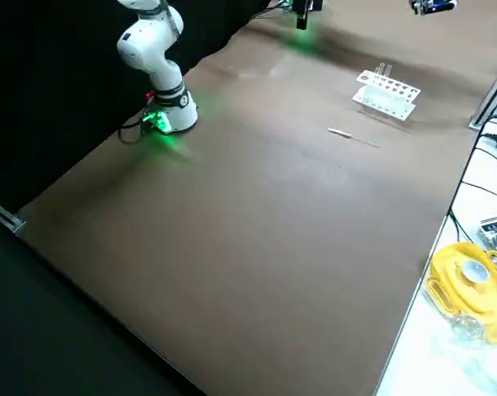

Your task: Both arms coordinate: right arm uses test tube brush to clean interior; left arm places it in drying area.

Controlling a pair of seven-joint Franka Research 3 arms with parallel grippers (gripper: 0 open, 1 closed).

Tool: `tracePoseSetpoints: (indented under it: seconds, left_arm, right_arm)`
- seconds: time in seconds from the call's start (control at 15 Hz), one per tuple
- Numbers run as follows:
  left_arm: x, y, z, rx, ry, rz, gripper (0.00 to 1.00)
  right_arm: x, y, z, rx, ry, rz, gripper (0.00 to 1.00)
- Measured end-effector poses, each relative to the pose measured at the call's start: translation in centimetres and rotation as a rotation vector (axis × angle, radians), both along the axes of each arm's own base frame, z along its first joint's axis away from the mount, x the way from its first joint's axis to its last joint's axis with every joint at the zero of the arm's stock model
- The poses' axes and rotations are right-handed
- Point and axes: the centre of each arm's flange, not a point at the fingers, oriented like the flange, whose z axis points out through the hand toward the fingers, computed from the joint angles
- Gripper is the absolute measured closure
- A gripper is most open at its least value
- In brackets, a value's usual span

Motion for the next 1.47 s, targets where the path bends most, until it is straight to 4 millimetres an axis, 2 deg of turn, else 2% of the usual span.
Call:
tracePoseSetpoints:
  seconds: [0.2,0.4,0.47,1.13,1.47]
  left_arm:
    - [0.4,0.4,-1.1,-0.031,0.057,0.037,0.77]
    - [1.1,2.2,-2.2,-0.037,0.100,0.058,0.77]
    - [1.2,2.8,-3.1,-0.050,0.147,0.051,0.77]
    - [1.5,3.2,-5.6,-0.086,0.229,0.085,0.77]
    - [2.4,3.1,-6.9,-0.156,0.257,0.141,0.77]
  right_arm:
    - [0.0,0.0,0.0,0.000,0.000,0.001,0.00]
    - [0.0,0.1,0.0,0.000,0.000,0.001,0.00]
    - [0.0,0.1,0.0,0.000,0.001,0.002,0.00]
    - [0.0,0.1,0.0,0.000,0.001,0.003,0.00]
    - [0.0,0.1,0.0,0.000,0.001,0.003,0.00]
